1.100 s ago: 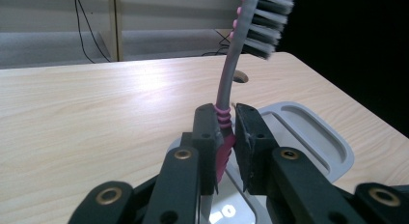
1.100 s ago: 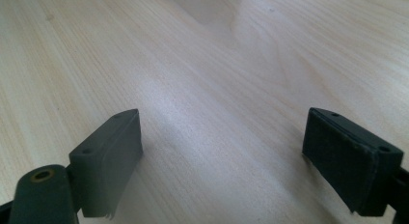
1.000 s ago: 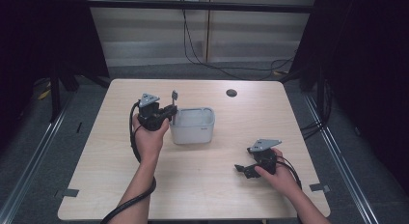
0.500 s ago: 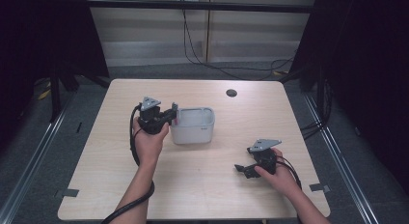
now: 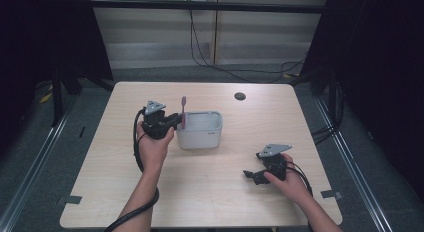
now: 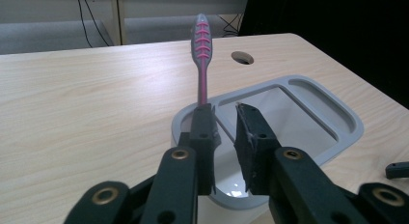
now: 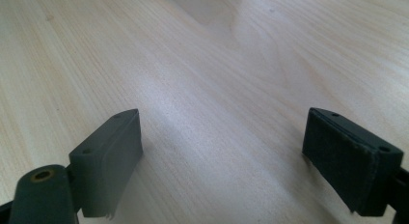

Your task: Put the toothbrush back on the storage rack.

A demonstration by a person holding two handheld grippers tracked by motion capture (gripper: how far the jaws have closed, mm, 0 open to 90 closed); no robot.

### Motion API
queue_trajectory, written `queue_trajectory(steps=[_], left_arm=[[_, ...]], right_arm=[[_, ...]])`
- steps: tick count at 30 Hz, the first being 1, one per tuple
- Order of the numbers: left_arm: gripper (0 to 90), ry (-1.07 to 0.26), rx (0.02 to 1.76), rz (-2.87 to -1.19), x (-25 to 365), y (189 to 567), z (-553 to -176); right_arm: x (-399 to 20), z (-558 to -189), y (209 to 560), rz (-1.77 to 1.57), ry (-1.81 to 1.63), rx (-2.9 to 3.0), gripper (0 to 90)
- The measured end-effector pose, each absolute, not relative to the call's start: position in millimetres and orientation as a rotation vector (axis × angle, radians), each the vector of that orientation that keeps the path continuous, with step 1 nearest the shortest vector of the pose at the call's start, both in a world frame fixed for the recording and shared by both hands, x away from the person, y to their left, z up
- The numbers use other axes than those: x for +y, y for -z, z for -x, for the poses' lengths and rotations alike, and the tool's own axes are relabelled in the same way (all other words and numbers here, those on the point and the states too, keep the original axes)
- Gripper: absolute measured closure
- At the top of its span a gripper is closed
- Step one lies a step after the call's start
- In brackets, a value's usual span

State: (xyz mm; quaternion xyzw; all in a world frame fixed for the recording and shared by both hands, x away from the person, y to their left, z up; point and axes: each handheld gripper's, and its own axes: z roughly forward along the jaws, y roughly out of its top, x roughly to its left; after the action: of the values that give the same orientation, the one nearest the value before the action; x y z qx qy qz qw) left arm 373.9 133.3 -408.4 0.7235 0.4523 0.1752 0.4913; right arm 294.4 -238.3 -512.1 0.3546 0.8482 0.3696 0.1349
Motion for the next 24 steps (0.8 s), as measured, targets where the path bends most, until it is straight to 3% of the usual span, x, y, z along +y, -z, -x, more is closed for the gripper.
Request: queue_trajectory(steps=[10,24], left_arm=[[66.3,-0.461,1.093,-1.758,144.3,401.3,-368.6],[41.1,-0.471,1.100,-1.757,155.3,404.2,-366.8]], right_arm=[[-238.3,-294.4,512.1,-1.028,-1.071,2.458,13.2],[-238.4,-294.5,512.3,-1.021,-1.071,2.458,13.3]])
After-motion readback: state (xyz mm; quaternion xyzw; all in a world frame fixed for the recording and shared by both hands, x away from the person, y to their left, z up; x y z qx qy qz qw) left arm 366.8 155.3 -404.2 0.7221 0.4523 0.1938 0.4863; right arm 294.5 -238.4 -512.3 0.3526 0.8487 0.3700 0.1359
